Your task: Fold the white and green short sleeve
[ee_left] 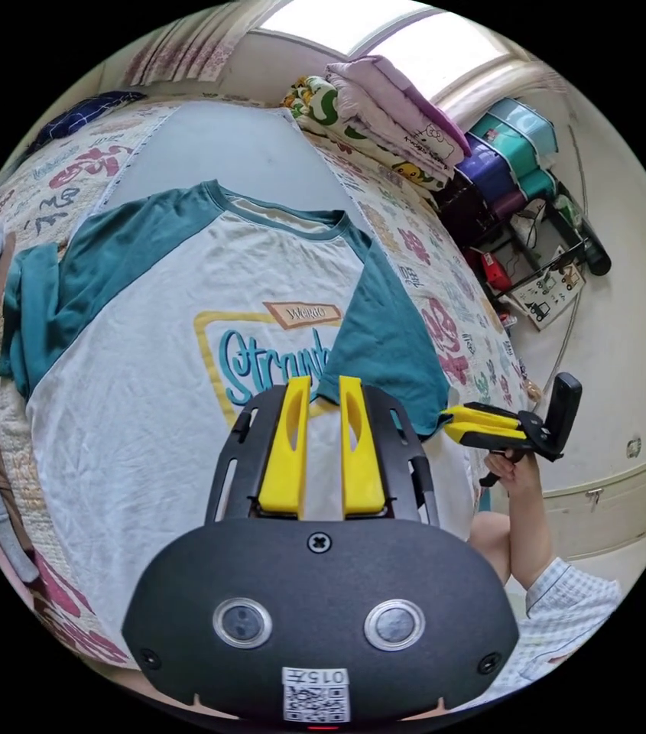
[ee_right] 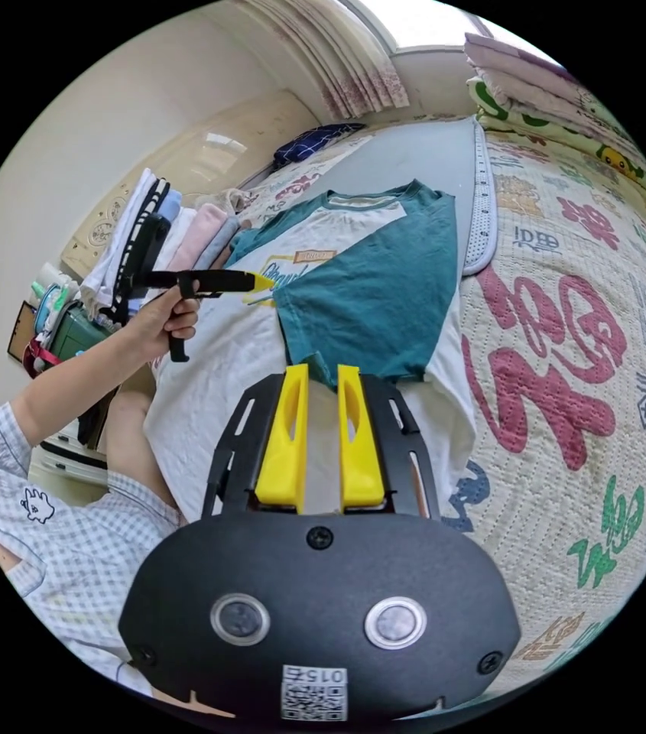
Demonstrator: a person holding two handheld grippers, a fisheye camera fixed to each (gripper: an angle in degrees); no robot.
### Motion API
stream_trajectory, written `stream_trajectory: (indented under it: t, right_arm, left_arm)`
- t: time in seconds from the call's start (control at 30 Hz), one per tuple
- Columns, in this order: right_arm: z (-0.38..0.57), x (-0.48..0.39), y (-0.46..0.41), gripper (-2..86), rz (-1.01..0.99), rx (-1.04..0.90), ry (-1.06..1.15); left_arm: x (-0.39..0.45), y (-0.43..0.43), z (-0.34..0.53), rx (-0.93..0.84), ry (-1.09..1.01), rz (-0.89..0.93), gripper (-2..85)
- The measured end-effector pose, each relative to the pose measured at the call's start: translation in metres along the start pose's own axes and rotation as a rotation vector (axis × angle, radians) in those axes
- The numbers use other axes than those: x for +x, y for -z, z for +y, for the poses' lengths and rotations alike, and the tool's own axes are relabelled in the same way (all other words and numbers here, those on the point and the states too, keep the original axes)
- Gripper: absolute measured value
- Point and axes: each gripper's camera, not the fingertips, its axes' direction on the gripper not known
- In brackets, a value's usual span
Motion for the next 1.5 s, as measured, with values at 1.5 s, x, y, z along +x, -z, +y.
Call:
stream_trajectory:
  t: [1.5]
  right_arm:
    - [-0.067, 0.126, 0.104, 0.8, -0.176, 0.319, -0.693]
  left_arm:
    - [0.052, -0.076, -0.191, 0.042, -0.077, -0.005, 8.9]
